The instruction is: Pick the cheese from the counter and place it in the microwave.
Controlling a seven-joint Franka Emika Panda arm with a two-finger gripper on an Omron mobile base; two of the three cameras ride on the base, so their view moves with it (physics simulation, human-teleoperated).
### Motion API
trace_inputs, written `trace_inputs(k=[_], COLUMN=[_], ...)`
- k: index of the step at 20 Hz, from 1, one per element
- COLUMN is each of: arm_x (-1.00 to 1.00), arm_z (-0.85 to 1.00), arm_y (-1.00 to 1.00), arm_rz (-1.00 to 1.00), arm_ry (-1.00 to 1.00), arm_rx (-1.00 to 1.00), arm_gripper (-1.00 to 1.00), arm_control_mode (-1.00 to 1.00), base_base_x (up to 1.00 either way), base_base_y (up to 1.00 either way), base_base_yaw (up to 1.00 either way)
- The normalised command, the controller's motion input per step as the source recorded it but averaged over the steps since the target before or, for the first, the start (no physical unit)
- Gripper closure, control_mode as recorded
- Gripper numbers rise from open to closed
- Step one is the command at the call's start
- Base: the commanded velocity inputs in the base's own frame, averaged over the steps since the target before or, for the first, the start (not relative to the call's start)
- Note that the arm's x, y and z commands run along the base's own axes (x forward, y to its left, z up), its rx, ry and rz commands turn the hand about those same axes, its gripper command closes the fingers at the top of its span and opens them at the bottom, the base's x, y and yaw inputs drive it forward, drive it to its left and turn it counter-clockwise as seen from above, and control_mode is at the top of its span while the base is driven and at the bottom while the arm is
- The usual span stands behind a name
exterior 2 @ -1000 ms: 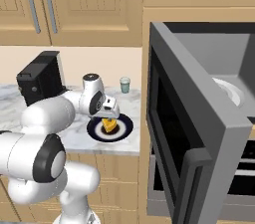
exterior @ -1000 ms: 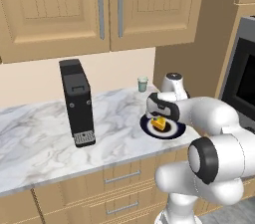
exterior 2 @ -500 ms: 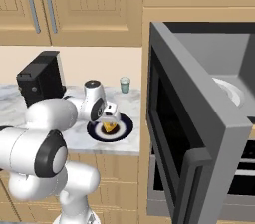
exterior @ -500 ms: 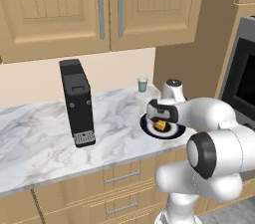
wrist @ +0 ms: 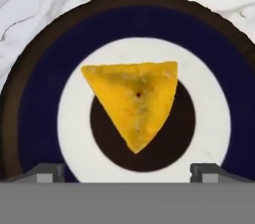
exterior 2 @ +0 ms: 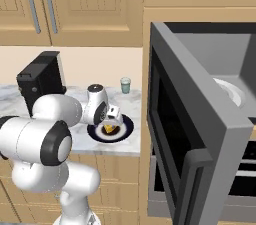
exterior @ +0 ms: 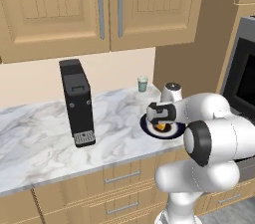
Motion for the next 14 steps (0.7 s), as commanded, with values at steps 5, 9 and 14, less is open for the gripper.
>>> trace_inputs(k=[5, 9, 14], arm_x=[0.15, 0.19, 0.19], arm_z=[-0.09, -0.07, -0.06], arm_y=[0.00, 0.00, 0.00], arm_rz=[0.00, 0.00, 0.00], arm_ry=[0.00, 0.00, 0.00], arm_rx=[0.00, 0.00, 0.00], arm_gripper=[-1.00, -1.00, -1.00], arm_control_mode=[-1.00, -1.00, -1.00], base_base_x=[0.00, 0.00, 0.00], base_base_y=[0.00, 0.00, 0.00], base_base_yaw=[0.00, 0.00, 0.00])
